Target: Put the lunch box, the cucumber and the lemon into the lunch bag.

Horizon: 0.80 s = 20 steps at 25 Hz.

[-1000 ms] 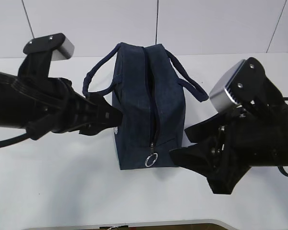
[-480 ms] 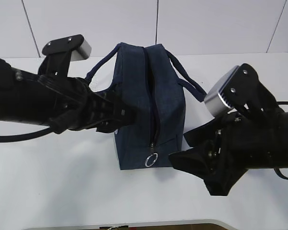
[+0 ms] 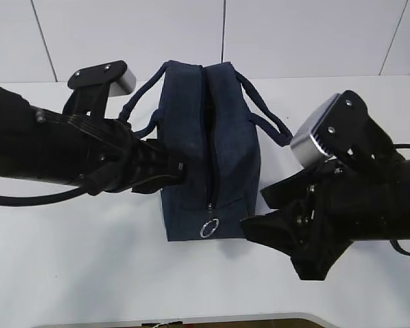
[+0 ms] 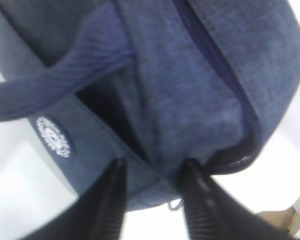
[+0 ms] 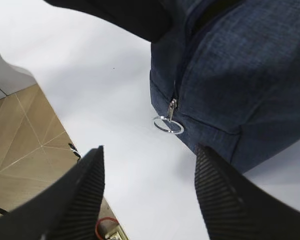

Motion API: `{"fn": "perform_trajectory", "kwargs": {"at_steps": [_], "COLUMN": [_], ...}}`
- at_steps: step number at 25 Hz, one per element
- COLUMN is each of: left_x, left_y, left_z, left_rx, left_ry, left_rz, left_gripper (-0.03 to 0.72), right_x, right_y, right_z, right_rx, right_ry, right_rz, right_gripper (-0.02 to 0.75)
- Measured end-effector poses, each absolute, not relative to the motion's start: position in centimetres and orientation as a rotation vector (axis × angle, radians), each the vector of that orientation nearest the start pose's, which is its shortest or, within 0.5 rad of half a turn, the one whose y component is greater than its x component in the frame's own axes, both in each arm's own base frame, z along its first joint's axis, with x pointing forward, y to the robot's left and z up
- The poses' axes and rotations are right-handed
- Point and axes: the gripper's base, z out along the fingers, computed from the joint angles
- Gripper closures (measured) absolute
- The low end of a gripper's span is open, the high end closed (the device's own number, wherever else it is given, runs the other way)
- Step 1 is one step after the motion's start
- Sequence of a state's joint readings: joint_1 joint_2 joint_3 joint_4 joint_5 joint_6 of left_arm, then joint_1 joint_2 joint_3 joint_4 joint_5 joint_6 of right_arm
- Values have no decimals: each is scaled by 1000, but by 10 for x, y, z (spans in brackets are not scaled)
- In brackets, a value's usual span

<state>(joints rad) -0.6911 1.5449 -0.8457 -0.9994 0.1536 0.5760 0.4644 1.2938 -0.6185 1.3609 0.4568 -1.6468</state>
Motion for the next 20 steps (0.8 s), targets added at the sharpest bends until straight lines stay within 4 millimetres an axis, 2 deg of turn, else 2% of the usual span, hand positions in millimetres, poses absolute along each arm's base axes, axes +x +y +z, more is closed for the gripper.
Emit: {"fn": "perform_trajectory", "kwargs": {"at_steps": [2, 5, 13, 20], "left_x": [237, 237, 234, 233], "left_y": [-212, -213, -215, -215], "left_z": [222, 223, 222, 222], "left_rx": [396, 410, 484, 496], "left_ry": [2337, 2338, 2345, 2347], "left_rz": [-716, -718, -726, -728], "left_gripper": [531, 598, 693, 699], "right_x": [201, 202, 211, 221], "right_y": [144, 145, 150, 161], "right_z": [232, 229, 205, 184], "right_rx": [-1085, -1138, -1261, -1333], "right_ry": [1964, 1938, 1950, 1917], "right_rz": [574, 546, 511, 570], "right_gripper": [279, 279, 279, 279]}}
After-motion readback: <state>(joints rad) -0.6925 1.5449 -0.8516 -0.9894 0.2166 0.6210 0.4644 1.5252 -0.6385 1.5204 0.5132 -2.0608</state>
